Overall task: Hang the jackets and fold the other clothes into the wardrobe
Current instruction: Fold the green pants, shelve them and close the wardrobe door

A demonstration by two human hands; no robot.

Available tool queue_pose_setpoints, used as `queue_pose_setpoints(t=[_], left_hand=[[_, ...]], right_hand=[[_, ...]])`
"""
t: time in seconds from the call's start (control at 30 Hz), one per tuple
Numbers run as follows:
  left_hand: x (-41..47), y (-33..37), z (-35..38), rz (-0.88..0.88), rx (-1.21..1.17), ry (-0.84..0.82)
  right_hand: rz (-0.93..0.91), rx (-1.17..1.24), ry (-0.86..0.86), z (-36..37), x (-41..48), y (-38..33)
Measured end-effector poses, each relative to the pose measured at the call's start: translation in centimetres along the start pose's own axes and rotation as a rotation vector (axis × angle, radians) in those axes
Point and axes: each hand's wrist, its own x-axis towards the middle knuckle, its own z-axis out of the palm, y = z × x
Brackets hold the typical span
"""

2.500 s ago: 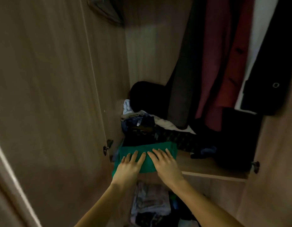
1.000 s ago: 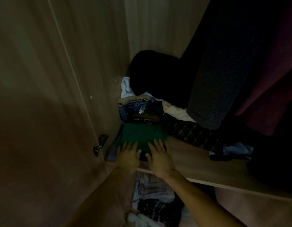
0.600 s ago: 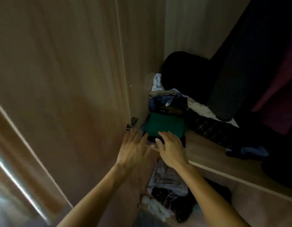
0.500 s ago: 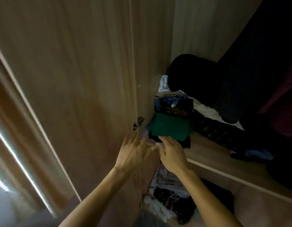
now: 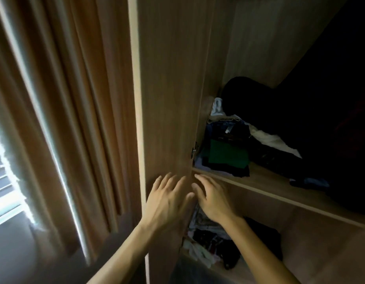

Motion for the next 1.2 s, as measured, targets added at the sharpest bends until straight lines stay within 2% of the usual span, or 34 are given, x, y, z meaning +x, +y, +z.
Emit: queue_pose_setpoints(t=[0.2,0.4,0.63,0.73,0.8,1.0,1.2], left_hand=[[-3.9,-6.5,-4.6,-0.058,0.024,0.083],[-1.8,-10.4,-7.1,-0.138,0.199,-0.105],[1.3,-9.3,-7.0,-0.125,0.094,-0.152],[1.3,-8.9,-6.8,-0.098,0.017,-0.118],[1.1,-8.8,-6.7,-0.077,-0.029,-0.117],[1.0,-7.3,-7.0,-0.006,-0.092,-0.258],[1.0,-2.1,-5.7,0.072,-0.135,-0.262]], right_hand=[[-0.01,-0.053,-0.032,2.6,-1.8,-7.1],[-0.004,-0.091,-0.012,2.2,-1.7,-10.7],[0.013,-0.122,0.007,1.8,-2.0,-12.3],[0.028,-0.138,-0.011,1.5,-2.3,-12.3],[0.033,-0.143,-0.005,1.2,-2.3,-11.8],[0.085,-0.142,0.0,-0.4,-3.8,-9.5],[0.14,-0.151,0.01,-3.1,-5.9,-6.2]])
